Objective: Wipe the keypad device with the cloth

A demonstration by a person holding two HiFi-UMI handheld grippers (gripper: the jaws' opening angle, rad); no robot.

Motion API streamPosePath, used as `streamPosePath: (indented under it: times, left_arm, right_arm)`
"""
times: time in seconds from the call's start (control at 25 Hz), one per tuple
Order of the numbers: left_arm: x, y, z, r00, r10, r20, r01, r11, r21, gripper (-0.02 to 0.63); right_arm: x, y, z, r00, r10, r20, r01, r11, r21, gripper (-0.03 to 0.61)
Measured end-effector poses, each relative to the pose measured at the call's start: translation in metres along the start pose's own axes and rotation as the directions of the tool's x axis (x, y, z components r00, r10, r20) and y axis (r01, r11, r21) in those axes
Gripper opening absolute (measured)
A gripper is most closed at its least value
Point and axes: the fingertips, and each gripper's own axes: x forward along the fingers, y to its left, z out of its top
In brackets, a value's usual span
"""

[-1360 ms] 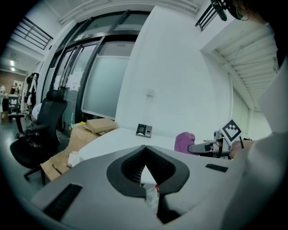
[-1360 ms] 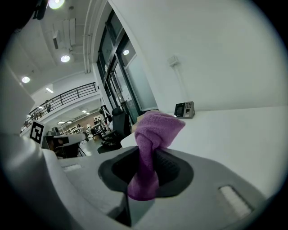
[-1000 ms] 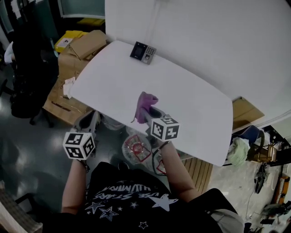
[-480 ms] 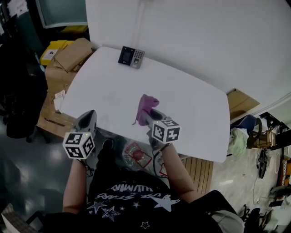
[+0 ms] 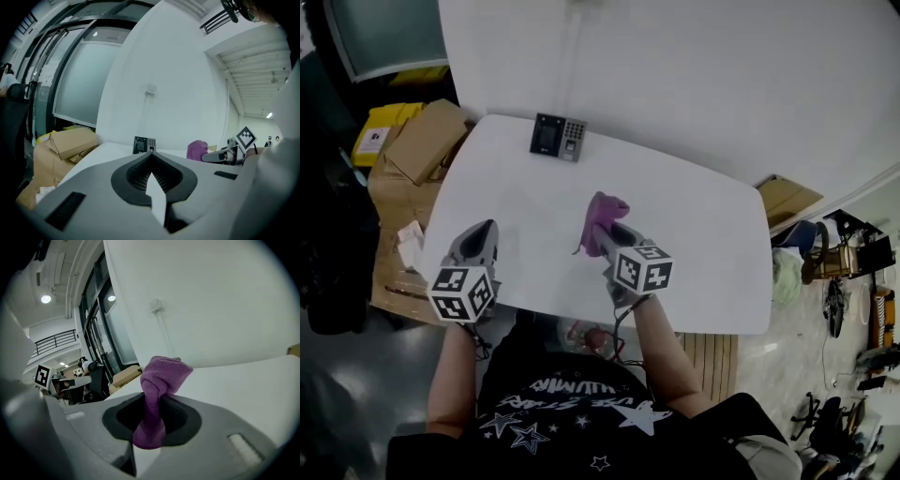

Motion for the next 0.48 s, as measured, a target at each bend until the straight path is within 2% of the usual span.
streamPosePath:
  times: [0.48]
  left_arm:
    - [0.081, 0.074, 0.050, 0.994, -0.104, -0.019, 0.104, 0.994, 0.015, 0.006]
  right_arm:
    - [0.071, -0.001, 0.049, 0.995, -0.097, 0.020, 0.097, 0.995, 0.036, 0.092]
